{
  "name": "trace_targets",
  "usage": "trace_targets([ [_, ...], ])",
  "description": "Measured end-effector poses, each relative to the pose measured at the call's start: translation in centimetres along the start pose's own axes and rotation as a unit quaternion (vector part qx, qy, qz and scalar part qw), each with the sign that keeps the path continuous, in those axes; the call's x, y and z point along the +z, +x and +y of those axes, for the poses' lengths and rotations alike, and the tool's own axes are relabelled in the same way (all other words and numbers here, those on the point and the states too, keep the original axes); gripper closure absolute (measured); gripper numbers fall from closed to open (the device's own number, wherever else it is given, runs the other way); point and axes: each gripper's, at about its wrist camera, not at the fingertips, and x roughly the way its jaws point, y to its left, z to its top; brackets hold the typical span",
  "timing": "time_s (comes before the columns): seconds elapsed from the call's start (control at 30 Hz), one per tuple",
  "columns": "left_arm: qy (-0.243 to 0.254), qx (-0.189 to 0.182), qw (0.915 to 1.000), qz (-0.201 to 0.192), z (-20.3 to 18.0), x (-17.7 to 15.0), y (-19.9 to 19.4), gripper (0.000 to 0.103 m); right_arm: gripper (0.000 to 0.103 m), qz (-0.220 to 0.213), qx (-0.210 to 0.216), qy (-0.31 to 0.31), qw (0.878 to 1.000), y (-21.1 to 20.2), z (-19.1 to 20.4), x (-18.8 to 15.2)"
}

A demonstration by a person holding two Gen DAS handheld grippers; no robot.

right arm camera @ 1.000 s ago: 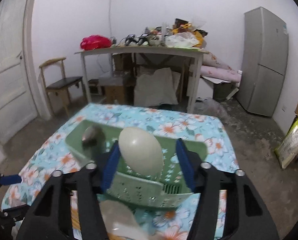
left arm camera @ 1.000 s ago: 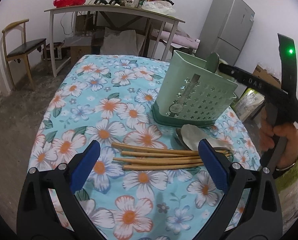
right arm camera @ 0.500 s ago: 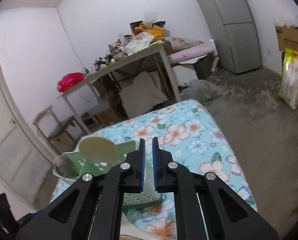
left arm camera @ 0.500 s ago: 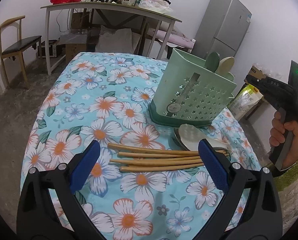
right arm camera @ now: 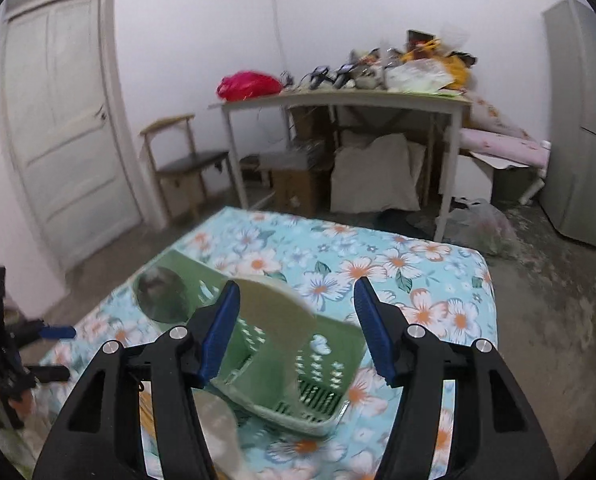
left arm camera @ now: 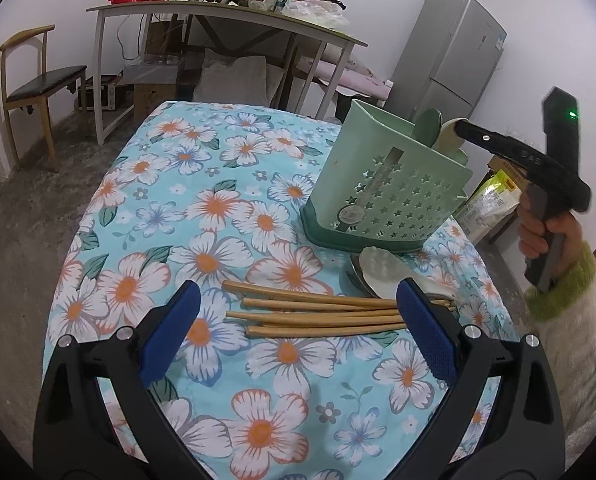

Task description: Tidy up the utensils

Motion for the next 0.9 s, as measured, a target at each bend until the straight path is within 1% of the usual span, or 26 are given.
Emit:
trace_targets([
  [0.03, 0.000, 0.001, 1.0000, 0.000, 0.0, 0.0, 0.0, 0.008, 0.046, 0.006, 0.008, -0.005, 1.000, 0.4, -0.3, 0.2],
  [0.07, -0.001, 0.001, 1.0000, 0.000, 0.1, 0.0, 0.0, 0.008, 0.053, 0.010, 0.020, -0.005, 1.000, 0.7, -0.6, 0.5],
  [0.1, -0.002, 0.002, 1.0000, 0.000, 0.1, 0.0, -0.1, 0.008, 0.058, 0.014, 0.027, -0.005, 1.000, 0.9, -0.8, 0.6],
  [0.17, -0.004, 0.004, 1.0000, 0.001, 0.2, 0.1, 0.0, 0.008, 0.072, 0.019, 0.033, -0.010, 0.999, 1.3, -0.9, 0.9],
  [0.2, -0.005, 0.005, 1.0000, 0.001, 0.2, 0.1, 0.0, 0.008, 0.077, 0.021, 0.032, -0.016, 0.999, 1.4, -0.9, 1.0],
  [0.23, -0.006, 0.005, 1.0000, 0.002, 0.2, 0.1, 0.1, 0.008, 0.086, 0.021, 0.032, -0.021, 0.999, 1.4, -0.8, 0.9],
  [0.27, -0.007, 0.006, 1.0000, 0.004, 0.2, 0.1, 0.2, 0.008, 0.091, 0.020, 0.028, -0.026, 0.999, 1.3, -0.6, 0.8],
  [0.37, -0.007, 0.004, 0.9999, 0.006, 0.3, 0.1, 0.3, 0.008, 0.096, 0.005, 0.013, -0.038, 0.999, 0.7, 0.0, 0.5],
  [0.43, -0.006, 0.004, 0.9999, 0.007, 0.2, 0.1, 0.4, 0.008, 0.097, -0.006, 0.003, -0.035, 0.999, 0.3, 0.1, 0.2],
  [0.57, -0.005, 0.002, 0.9999, 0.010, 0.1, 0.1, 0.6, 0.008, 0.098, -0.040, -0.017, -0.005, 0.999, -1.2, -0.4, -0.6],
  [0.63, -0.005, 0.001, 0.9999, 0.011, 0.1, 0.1, 0.8, 0.008, 0.098, -0.059, -0.039, 0.025, 0.997, -1.9, -0.9, -1.2],
  [0.73, -0.007, 0.001, 0.9999, 0.014, 0.1, 0.0, 0.9, 0.008, 0.098, -0.078, -0.081, 0.062, 0.992, -2.6, -1.3, -2.4],
  [0.87, -0.008, 0.001, 0.9998, 0.015, 0.1, 0.0, 1.0, 0.008, 0.098, -0.098, -0.117, 0.120, 0.981, -3.3, -1.7, -4.4],
  [0.9, -0.008, 0.001, 0.9998, 0.016, 0.2, 0.0, 1.0, 0.008, 0.098, -0.103, -0.131, 0.136, 0.977, -3.5, -1.7, -4.8],
])
